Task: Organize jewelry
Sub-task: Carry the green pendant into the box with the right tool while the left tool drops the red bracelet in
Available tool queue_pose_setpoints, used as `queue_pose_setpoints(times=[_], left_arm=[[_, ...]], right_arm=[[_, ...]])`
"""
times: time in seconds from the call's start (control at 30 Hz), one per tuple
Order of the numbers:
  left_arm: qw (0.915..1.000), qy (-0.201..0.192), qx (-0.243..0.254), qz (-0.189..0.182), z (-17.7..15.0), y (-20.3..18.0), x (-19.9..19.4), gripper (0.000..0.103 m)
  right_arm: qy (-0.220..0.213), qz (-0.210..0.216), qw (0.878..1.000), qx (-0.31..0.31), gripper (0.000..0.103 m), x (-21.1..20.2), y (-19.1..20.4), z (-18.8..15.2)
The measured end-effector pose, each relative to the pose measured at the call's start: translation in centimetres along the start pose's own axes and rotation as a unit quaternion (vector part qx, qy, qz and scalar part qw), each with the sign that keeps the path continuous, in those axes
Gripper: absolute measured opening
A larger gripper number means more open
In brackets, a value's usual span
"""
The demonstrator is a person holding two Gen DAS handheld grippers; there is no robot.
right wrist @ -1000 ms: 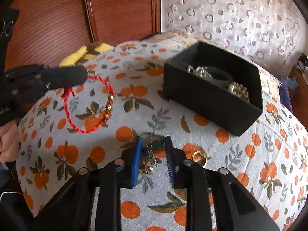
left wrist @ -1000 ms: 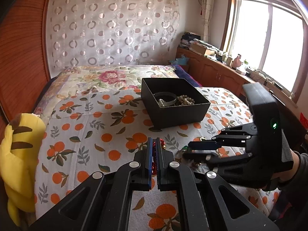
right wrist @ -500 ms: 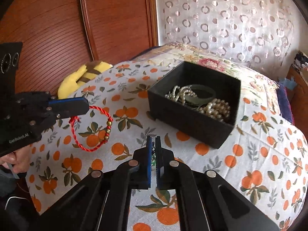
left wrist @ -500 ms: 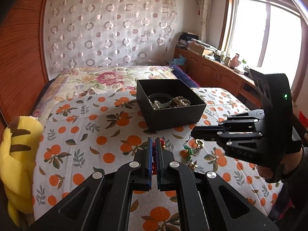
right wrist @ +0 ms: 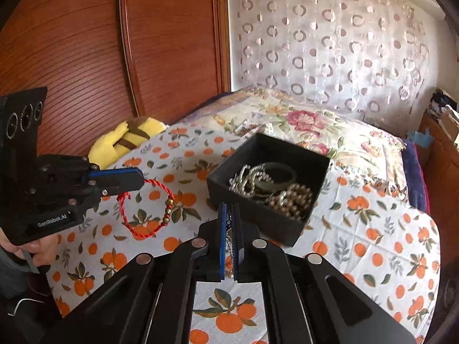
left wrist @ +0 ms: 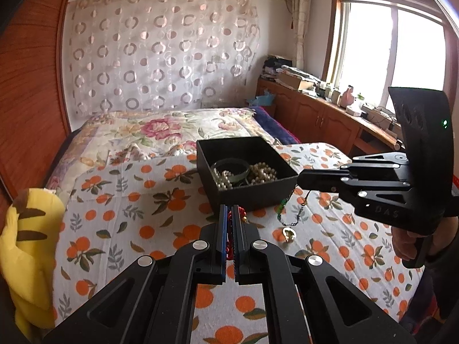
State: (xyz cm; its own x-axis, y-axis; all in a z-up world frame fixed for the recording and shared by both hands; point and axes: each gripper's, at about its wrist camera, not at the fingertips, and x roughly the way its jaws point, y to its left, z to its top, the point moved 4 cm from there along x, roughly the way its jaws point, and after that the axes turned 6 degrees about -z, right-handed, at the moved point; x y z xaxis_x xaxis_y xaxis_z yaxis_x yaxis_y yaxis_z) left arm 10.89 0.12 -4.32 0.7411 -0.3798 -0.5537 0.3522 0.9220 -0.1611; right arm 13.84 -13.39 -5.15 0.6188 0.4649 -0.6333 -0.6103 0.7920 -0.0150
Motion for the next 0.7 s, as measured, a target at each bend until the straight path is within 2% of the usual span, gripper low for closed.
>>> queue_pose_setpoints(times=[0.33, 0.7], left_arm=[[0.9998, -0.014, 0.011, 0.003, 2.3, -0.4, 0.4, 0.002], [0.9995, -0.019, 0.023, 0.008, 4.7, -0.8, 1.4, 0.002]], right_arm=[[-0.024, -0.025, 0.999, -0.005, 0.004, -1.0, -2.0, 3.1], [-0.036, -0.052, 0.998, 0.009, 0.004, 0.3, -4.5, 5.8]])
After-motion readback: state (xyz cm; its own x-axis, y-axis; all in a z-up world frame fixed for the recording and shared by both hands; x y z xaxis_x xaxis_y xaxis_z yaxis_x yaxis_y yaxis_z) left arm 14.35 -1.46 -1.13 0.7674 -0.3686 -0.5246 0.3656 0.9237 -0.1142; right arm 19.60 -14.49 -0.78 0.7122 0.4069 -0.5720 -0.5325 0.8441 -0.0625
